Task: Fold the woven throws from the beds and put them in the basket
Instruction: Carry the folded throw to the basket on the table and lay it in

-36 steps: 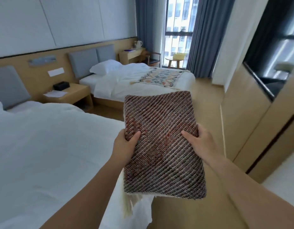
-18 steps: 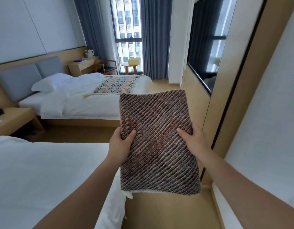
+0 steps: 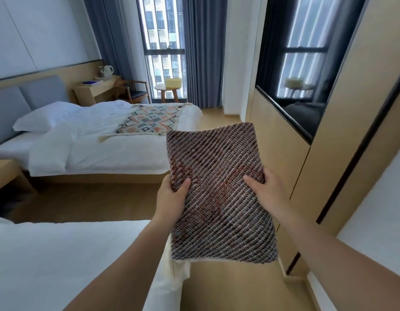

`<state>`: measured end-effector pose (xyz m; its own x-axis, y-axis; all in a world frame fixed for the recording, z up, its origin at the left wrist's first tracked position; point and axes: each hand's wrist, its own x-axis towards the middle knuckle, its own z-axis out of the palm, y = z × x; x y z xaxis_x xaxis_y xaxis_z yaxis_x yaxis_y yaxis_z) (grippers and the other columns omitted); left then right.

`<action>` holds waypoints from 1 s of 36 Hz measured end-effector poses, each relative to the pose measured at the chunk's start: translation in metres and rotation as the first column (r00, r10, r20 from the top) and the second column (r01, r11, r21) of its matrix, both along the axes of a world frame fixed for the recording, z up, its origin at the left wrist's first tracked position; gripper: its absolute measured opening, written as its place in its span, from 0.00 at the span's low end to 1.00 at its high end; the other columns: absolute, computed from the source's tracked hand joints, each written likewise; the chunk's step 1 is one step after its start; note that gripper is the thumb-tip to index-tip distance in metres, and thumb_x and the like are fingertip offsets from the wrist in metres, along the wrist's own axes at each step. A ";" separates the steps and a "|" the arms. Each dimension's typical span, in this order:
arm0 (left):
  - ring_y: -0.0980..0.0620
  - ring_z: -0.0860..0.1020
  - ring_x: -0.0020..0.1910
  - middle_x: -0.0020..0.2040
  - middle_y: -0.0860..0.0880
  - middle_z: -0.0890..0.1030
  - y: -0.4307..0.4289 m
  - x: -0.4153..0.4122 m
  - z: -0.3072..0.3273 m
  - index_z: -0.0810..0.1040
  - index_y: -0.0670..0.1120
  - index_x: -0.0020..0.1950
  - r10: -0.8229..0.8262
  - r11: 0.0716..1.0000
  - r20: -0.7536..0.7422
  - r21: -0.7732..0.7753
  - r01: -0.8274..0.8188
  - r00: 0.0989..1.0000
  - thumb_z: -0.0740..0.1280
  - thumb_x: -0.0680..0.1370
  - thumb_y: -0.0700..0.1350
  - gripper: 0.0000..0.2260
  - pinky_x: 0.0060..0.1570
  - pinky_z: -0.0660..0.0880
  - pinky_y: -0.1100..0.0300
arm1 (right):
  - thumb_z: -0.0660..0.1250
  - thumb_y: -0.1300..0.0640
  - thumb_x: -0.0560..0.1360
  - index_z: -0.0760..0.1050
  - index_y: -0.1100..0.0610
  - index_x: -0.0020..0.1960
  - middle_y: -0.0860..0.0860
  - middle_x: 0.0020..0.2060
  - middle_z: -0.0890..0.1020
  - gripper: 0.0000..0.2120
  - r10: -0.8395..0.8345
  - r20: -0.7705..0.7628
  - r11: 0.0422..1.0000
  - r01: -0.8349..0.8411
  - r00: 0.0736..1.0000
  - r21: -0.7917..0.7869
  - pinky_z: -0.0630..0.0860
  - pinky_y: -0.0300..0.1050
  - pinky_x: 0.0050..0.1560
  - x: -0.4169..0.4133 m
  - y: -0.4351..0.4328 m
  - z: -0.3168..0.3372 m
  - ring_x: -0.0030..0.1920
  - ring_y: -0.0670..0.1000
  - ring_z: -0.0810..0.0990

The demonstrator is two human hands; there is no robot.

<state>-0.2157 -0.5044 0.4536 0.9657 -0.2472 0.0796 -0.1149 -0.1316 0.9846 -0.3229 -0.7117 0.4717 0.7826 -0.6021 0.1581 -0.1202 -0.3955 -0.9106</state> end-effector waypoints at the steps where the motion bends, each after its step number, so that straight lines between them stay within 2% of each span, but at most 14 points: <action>1: 0.55 0.79 0.52 0.52 0.56 0.81 -0.002 0.015 0.001 0.75 0.52 0.58 -0.005 1.000 -0.002 0.001 0.005 1.000 0.68 0.76 0.51 0.12 0.58 0.75 0.50 | 0.67 0.50 0.77 0.71 0.51 0.67 0.43 0.53 0.77 0.20 -0.007 0.002 1.000 0.007 1.000 -0.005 0.71 0.38 0.50 0.012 -0.001 0.001 0.53 0.45 0.77; 5: 0.52 0.80 0.53 0.54 0.53 0.82 -0.014 0.067 0.005 0.76 0.50 0.60 -0.037 0.999 -0.001 0.003 0.037 0.999 0.69 0.76 0.52 0.14 0.58 0.76 0.49 | 0.67 0.49 0.77 0.71 0.51 0.68 0.44 0.54 0.77 0.20 -0.033 0.001 0.999 0.033 0.999 -0.001 0.70 0.39 0.53 0.053 -0.011 0.004 0.52 0.45 0.76; 11: 0.56 0.79 0.50 0.51 0.54 0.81 -0.045 0.120 0.007 0.75 0.49 0.59 -0.069 0.998 -0.002 -0.012 0.069 0.998 0.69 0.77 0.50 0.12 0.51 0.74 0.58 | 0.68 0.51 0.77 0.71 0.52 0.66 0.44 0.54 0.77 0.19 -0.072 0.005 0.997 0.072 0.997 0.021 0.70 0.39 0.52 0.103 -0.037 0.002 0.51 0.45 0.76; 16: 0.56 0.80 0.49 0.51 0.53 0.82 -0.079 0.162 -0.002 0.76 0.49 0.58 -0.087 0.996 -0.021 -0.028 0.087 0.996 0.69 0.76 0.49 0.12 0.50 0.75 0.58 | 0.69 0.52 0.77 0.72 0.53 0.65 0.46 0.55 0.78 0.18 -0.071 0.009 0.997 0.071 0.997 0.044 0.73 0.43 0.57 0.143 -0.073 -0.009 0.54 0.47 0.77; 19: 0.58 0.80 0.48 0.50 0.55 0.81 -0.103 0.186 -0.007 0.75 0.51 0.56 -0.090 0.996 -0.034 -0.023 0.090 0.995 0.69 0.77 0.49 0.10 0.46 0.75 0.62 | 0.68 0.53 0.77 0.72 0.51 0.63 0.45 0.54 0.79 0.15 -0.054 0.017 0.996 0.052 0.998 0.070 0.74 0.43 0.54 0.173 -0.100 -0.016 0.52 0.47 0.78; 23: 0.55 0.80 0.50 0.51 0.55 0.81 -0.140 0.227 -0.013 0.75 0.53 0.55 -0.066 0.997 -0.030 0.032 0.067 0.997 0.69 0.76 0.51 0.09 0.53 0.76 0.55 | 0.68 0.53 0.77 0.73 0.54 0.64 0.46 0.53 0.80 0.16 -0.032 0.011 0.995 0.031 0.999 0.091 0.75 0.43 0.53 0.218 -0.140 -0.027 0.51 0.46 0.79; 26: 0.53 0.80 0.50 0.51 0.54 0.82 -0.174 0.261 -0.014 0.75 0.53 0.55 -0.038 0.998 -0.030 0.054 0.040 0.999 0.69 0.76 0.51 0.09 0.55 0.76 0.51 | 0.68 0.53 0.77 0.74 0.54 0.64 0.47 0.53 0.80 0.16 -0.006 0.004 0.994 0.005 1.000 0.106 0.75 0.41 0.51 0.256 -0.177 -0.032 0.49 0.44 0.79; 31: 0.52 0.80 0.51 0.50 0.55 0.80 -0.230 0.312 -0.006 0.73 0.57 0.51 0.004 0.997 -0.022 0.073 -0.003 1.000 0.68 0.76 0.52 0.06 0.55 0.76 0.51 | 0.68 0.53 0.77 0.74 0.53 0.63 0.46 0.53 0.81 0.16 0.049 -0.010 0.992 -0.048 0.999 0.116 0.76 0.44 0.54 0.320 -0.242 -0.031 0.53 0.48 0.80; 36: 0.51 0.80 0.51 0.52 0.53 0.81 -0.277 0.356 -0.004 0.74 0.55 0.54 0.058 0.996 -0.010 0.068 -0.058 0.998 0.68 0.76 0.52 0.08 0.56 0.76 0.47 | 0.71 0.44 0.73 0.72 0.52 0.65 0.46 0.55 0.81 0.24 0.103 -0.058 0.987 -0.095 0.993 0.133 0.78 0.52 0.58 0.374 -0.293 -0.028 0.53 0.47 0.80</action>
